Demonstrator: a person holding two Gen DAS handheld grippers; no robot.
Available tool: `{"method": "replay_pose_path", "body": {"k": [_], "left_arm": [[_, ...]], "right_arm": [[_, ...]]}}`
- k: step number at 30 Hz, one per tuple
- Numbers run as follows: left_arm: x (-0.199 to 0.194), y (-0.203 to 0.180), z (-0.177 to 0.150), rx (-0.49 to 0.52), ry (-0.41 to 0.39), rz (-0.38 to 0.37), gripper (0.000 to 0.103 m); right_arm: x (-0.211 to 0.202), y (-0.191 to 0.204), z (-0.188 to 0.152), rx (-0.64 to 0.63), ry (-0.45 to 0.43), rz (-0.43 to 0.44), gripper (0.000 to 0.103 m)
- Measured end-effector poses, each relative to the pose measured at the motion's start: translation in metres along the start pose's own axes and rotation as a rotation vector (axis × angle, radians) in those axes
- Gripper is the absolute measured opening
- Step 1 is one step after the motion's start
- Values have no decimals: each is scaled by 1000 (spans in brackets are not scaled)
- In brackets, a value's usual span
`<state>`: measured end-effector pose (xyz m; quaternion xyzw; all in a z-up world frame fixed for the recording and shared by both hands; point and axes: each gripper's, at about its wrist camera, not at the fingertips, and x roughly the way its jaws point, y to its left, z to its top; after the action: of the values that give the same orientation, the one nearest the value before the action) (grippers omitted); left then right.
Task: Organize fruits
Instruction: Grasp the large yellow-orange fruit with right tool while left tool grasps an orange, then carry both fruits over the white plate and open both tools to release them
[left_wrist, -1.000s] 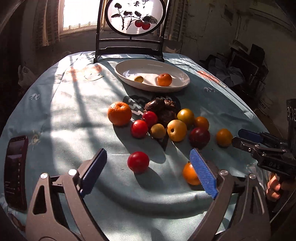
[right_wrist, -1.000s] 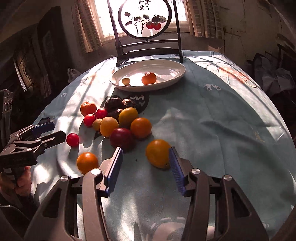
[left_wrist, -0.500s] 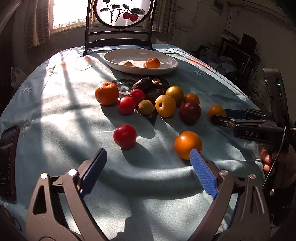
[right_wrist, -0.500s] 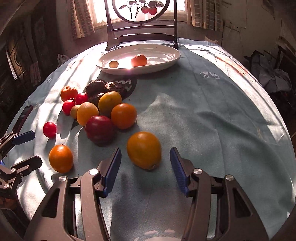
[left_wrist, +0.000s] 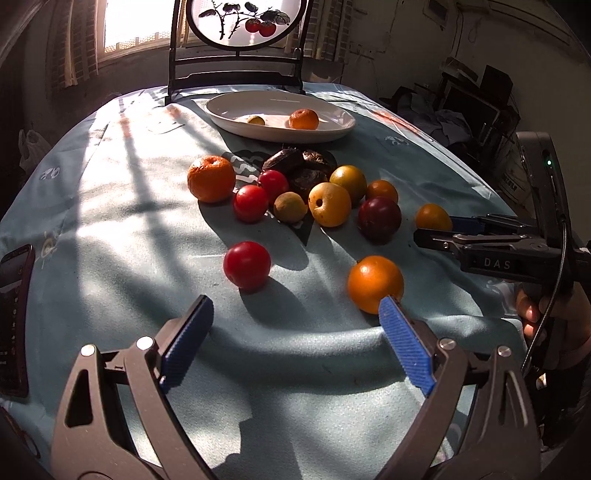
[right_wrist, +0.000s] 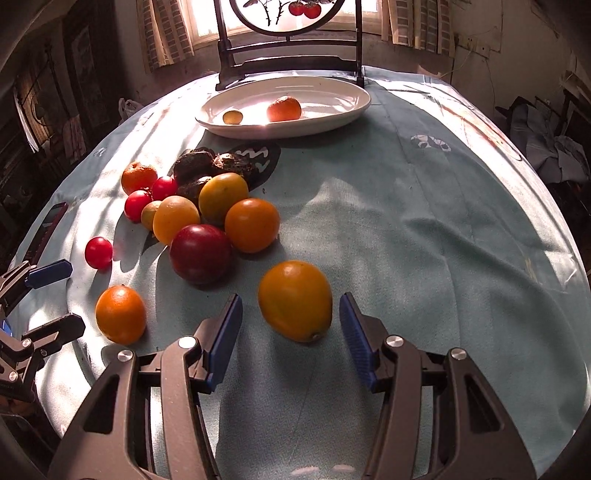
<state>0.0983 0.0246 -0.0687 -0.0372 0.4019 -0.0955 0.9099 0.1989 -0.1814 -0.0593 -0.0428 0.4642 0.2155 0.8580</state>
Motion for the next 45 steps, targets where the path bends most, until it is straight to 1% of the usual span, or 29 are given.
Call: {"method": "replay_pose_path", "body": {"k": [1,2,4,6,8,11,13,17,22,23,26,28,32,42,45], "left_arm": [[1,-1,0,3,3,3,93],[1,-1,0,5,6,5,93],[1,-3,0,11,6,10,93],[1,-7,1,26,2,24,93],[0,-15,3,60,-8,33,93],[4,-28,8,94,-4,14,90],[11,-36,14,115,12,4,79],[24,-48,20,135,43,-7,71],[36,-56,18,156,93,9,53],[38,-56,17,156,100,8,52],[37,-58,16,156,103,-3,47],[37,-61,15,163,107,-15,39],[37,-64,13,175,102,-7,39],[33,-58,15,147,88,-32,39],[27,-53,20,139,75,-48,39]], "right_arm": [[0,0,0,0,2,-1,51],[1,0,0,0,5,-1,44],[1,-1,-1,7,5,-3,38],[0,-3,-2,20,-2,10,38],[-3,-8,-4,48,-17,45,38],[-6,-14,-6,79,-35,76,38],[-6,-14,-6,81,-33,89,38],[-7,-15,-6,87,-37,110,38],[-7,-16,-6,93,-41,128,38],[-7,-16,-6,92,-42,131,38],[-8,-16,-6,93,-45,131,38],[-9,-15,-7,93,-50,132,38],[-9,-16,-7,93,-50,130,38],[-9,-16,-6,89,-50,138,38],[-12,-17,-6,89,-65,144,38]]}}
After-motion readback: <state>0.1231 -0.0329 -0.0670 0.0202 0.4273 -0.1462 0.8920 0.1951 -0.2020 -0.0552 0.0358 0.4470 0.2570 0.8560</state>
